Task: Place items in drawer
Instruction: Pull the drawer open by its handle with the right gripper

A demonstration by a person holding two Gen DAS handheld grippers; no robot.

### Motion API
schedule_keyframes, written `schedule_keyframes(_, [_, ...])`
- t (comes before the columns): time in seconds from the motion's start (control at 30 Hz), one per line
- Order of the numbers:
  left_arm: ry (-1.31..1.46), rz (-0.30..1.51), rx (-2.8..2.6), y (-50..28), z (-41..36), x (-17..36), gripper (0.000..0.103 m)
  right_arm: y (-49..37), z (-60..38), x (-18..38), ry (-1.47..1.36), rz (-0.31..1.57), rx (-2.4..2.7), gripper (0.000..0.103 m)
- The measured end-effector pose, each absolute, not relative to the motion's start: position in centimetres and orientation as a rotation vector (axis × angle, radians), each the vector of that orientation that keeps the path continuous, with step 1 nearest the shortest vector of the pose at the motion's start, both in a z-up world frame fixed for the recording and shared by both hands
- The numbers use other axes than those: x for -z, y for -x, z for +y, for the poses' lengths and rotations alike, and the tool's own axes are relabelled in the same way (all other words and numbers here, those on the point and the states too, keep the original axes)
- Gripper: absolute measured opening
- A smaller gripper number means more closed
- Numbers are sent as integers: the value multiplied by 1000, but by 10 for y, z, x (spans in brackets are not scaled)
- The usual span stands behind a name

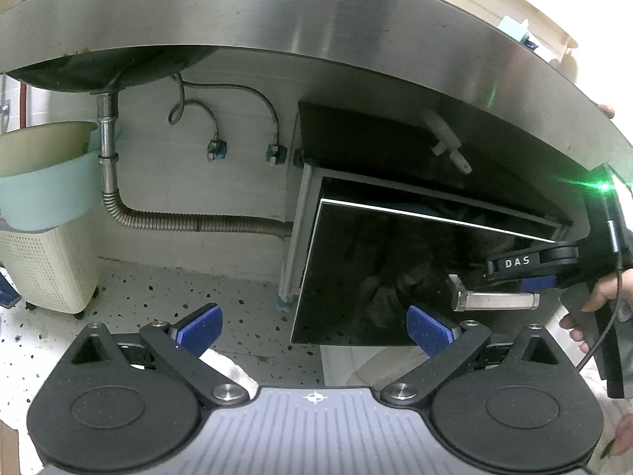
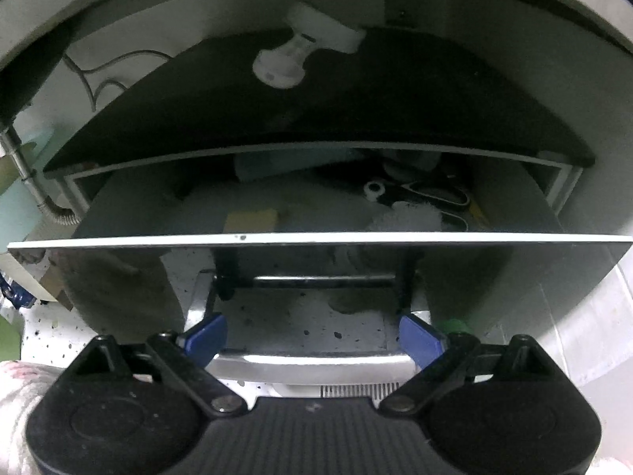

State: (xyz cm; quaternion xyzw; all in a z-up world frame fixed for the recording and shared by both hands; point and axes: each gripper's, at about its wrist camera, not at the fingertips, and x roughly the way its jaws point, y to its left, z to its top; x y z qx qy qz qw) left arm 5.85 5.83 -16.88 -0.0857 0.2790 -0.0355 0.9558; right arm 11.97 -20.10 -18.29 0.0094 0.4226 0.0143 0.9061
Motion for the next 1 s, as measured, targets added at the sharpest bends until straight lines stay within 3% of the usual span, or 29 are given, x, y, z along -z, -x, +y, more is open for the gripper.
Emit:
schedule_keyframes(0.33, [171, 569, 71, -59, 58, 169, 101, -123, -191, 191, 8, 875, 1, 101])
schedule_keyframes(1.0, [178, 565, 70, -60, 61, 169, 101, -108, -193, 194, 5, 815, 4, 102])
